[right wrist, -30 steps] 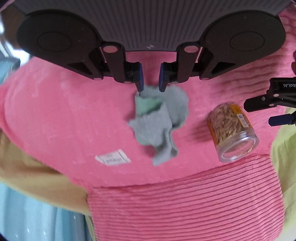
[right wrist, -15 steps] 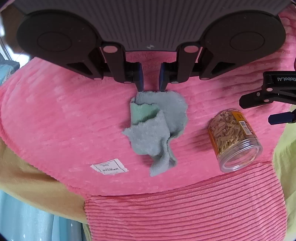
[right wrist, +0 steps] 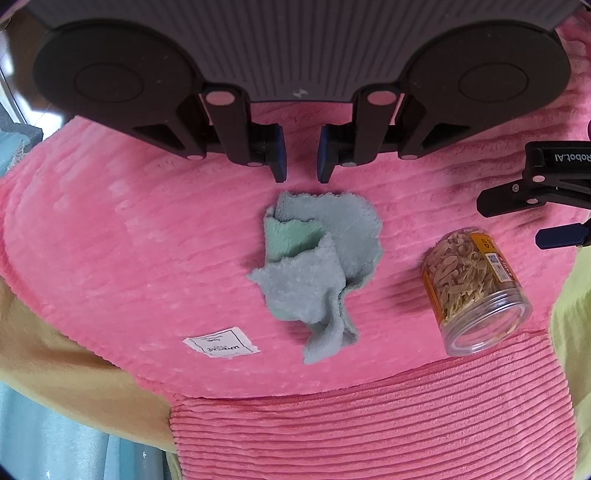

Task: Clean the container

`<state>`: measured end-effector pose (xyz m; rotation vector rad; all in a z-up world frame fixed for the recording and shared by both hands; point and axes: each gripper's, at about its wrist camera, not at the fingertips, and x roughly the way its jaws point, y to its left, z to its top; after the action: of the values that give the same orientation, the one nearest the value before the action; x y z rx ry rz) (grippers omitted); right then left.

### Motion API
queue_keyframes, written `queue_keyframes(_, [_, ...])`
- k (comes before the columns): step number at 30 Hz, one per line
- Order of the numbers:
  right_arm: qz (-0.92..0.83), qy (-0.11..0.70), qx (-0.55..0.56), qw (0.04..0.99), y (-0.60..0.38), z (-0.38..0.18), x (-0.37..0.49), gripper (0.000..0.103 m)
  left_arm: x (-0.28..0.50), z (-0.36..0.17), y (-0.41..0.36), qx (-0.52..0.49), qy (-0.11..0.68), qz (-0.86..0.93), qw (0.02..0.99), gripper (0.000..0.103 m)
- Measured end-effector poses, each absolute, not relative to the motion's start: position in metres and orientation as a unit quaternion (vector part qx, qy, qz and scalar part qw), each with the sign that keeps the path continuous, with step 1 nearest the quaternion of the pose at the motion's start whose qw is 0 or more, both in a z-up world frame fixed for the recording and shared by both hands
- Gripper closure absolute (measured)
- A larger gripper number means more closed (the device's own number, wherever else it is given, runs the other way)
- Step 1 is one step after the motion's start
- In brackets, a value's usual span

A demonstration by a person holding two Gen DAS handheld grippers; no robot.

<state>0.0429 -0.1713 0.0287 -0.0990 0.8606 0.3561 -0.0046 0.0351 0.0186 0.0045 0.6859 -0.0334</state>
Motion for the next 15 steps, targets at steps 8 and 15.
queue_keyframes(8, [0.173, 0.416, -0.049, 0.892, -0.1703, 0.0279, 0.0436, 0.089, -0.0053, 0.0183, 0.0337, 0.002, 0.335, -0.02, 0.942, 0.001])
queue_keyframes(15, [0.173, 0.416, -0.045, 0.891, -0.1707, 0.0283, 0.0425, 0.089, -0.0001, 0.0185, 0.0273, 0.003, 0.335, -0.025, 0.942, 0.001])
